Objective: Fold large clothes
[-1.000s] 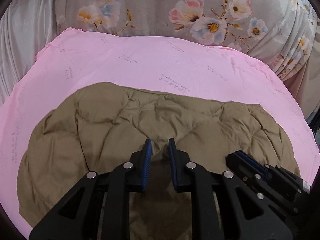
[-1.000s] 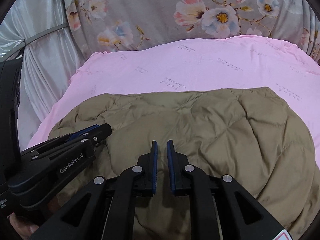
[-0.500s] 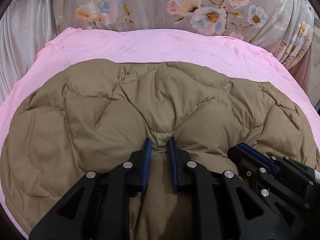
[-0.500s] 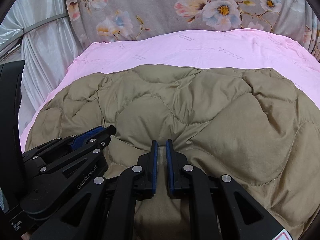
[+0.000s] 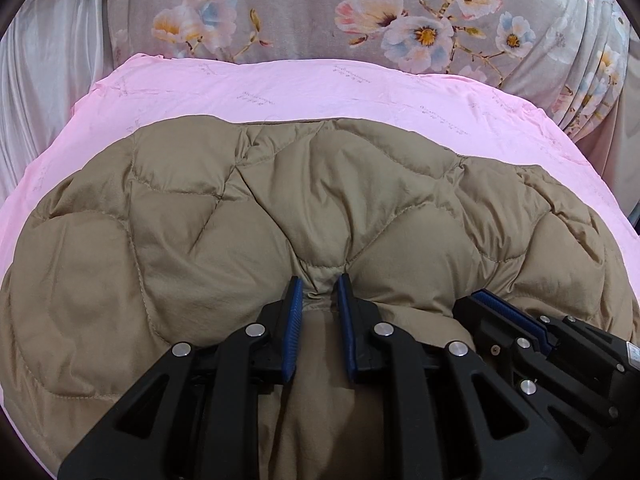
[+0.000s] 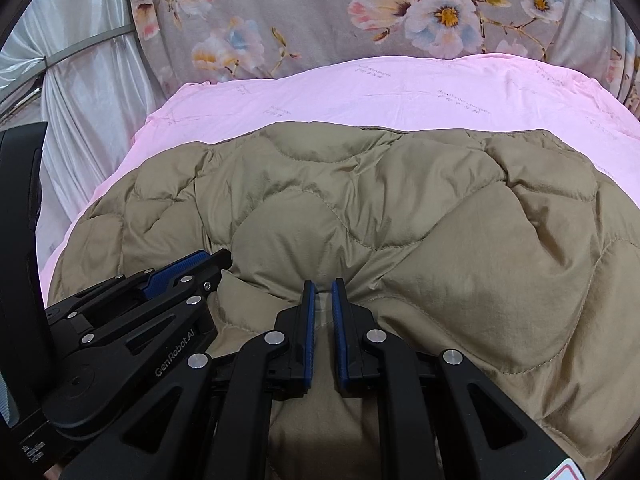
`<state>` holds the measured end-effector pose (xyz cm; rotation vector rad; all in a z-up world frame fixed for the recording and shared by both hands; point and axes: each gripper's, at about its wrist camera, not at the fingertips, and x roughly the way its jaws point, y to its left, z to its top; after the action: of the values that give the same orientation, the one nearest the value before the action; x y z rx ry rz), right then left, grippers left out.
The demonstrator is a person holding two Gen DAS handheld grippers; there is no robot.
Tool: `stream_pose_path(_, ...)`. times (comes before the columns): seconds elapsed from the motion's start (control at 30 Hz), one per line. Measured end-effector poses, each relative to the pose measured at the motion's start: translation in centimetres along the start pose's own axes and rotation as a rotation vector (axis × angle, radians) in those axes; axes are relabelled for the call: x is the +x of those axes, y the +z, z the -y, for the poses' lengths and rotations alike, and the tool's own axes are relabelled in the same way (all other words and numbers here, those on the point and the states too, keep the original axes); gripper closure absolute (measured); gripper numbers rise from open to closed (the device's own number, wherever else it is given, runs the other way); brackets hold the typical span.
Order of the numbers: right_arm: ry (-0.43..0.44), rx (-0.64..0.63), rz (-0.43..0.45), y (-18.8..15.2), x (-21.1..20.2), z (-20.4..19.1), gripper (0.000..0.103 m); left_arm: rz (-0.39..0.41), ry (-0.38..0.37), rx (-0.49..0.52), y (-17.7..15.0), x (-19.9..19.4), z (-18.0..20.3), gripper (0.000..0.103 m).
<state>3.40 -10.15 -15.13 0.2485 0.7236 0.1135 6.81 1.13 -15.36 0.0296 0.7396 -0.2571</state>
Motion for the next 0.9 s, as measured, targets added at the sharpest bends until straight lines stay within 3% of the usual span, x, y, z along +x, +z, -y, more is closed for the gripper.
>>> stream_pose_path(0.17, -0.013, 0.001, -0.027, 0.9, -1.5, -0.6, 0.091, -0.02, -0.09, -0.075, 0.3, -2.4, -2.3, 0.075)
stream_pose_path(0.3, 0.042, 0.028, -0.049, 1.8, -2.9, -1.2, 0.091, 0.005, -0.138, -0.222, -0.4, -7.8, -7.3, 0.035)
stream_pose_path(0.33, 0.049, 0.03, -0.052, 2.0, -2.9, -1.3, 0.091, 0.012, -0.128, -0.268, -0.8, -9.1, -9.1, 0.032)
stream_pose_path(0.5, 0.033, 0.047, -0.051, 4.2, -1.5, -1.5, 0.091, -0.029, -0.05, -0.453, -3.0, -11.7, -16.2, 0.028)
stream_pose_path(0.67, 0.019, 0.064, -0.074, 5.9, 1.7, -1.1, 0.091, -0.117, -0.119, -0.657, -5.9, -10.1, -19.9, 0.028)
stream_pose_path(0.77, 0.012, 0.063, -0.087, 5.7, 2.9, -1.1, 0.091, -0.187, -0.222, -0.718, -6.4, -7.4, -20.0, 0.026)
stream_pose_path(0.8, 0.013, 0.06, -0.086, 5.5, 3.1, -1.1, 0.091, -0.181, -0.228, -0.72, -6.2, -6.9, -19.8, 0.016)
stream_pose_path(0.9, 0.023, 0.056, -0.083, 5.1, 3.6, -0.8, 0.091, -0.161, -0.219, -0.663, -4.9, -5.8, -18.5, 0.007)
